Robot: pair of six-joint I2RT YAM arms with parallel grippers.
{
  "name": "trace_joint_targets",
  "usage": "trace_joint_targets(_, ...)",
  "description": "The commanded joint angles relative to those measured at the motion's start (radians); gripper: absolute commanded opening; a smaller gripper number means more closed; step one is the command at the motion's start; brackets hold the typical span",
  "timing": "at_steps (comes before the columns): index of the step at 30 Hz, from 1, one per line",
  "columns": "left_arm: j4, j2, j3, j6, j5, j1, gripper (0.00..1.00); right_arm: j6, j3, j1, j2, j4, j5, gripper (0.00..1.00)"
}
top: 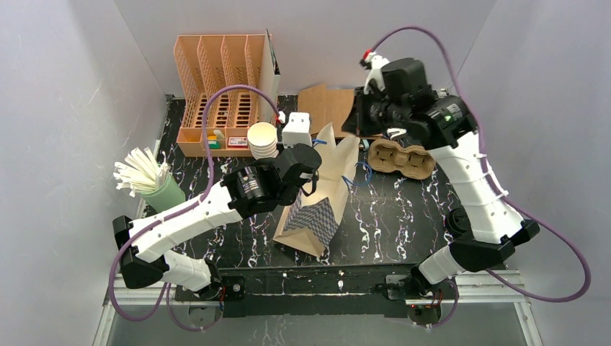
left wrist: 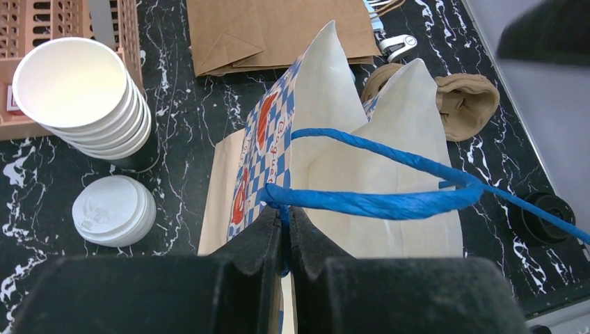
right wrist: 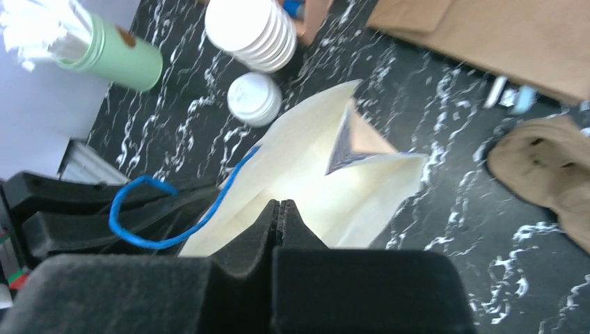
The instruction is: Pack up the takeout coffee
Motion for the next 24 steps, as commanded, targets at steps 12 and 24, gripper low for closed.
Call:
trace_joint_targets(12, -0.049, -0.112, -0.083, -0.239, -0.156, 0.002, 0.00, 0.209, -0.260, 0.317, 0.052, 0.094, 0.331, 0.01)
trace_joint_targets(24, -0.076, -0.248, -0.192, -0.303, -0.195, 0.002, 0.00, 0.208, -0.358, 0.316, 0.174, 0.320, 0.368, 0.01)
